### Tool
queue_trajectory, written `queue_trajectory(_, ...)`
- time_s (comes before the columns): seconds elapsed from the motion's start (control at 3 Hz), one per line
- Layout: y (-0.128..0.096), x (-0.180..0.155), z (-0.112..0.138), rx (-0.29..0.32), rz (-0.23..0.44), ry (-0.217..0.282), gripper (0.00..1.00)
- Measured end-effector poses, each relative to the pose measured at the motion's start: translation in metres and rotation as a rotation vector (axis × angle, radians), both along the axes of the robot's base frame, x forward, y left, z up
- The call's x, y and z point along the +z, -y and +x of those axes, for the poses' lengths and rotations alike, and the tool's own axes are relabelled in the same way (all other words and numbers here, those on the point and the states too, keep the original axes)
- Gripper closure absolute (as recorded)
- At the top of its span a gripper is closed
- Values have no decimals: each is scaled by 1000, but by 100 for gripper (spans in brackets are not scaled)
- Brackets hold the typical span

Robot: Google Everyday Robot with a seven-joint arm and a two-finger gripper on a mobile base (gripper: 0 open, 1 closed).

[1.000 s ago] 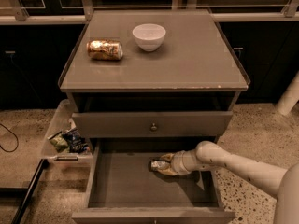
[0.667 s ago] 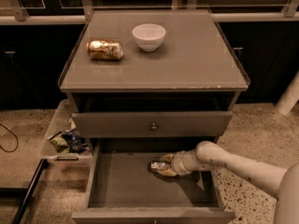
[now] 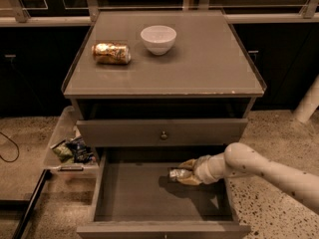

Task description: Pick redbull can from middle drawer and place on counter

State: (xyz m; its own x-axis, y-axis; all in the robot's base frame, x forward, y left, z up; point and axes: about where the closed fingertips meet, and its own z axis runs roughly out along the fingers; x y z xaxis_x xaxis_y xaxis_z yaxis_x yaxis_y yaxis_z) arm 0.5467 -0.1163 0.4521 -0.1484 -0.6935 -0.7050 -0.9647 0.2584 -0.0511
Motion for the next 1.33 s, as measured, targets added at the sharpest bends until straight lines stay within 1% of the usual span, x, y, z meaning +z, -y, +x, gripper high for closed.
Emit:
queue_trajectory(0.33, 28, 68, -5, -1, -42, 60, 100)
queue_trajectory(0.67, 56, 132, -4, -14, -22, 131, 100)
queue_trajectory(1.0, 55, 130, -4, -13, -22, 129, 100)
queue_trajectory(1.33, 42, 164, -16, 28, -31, 206, 100)
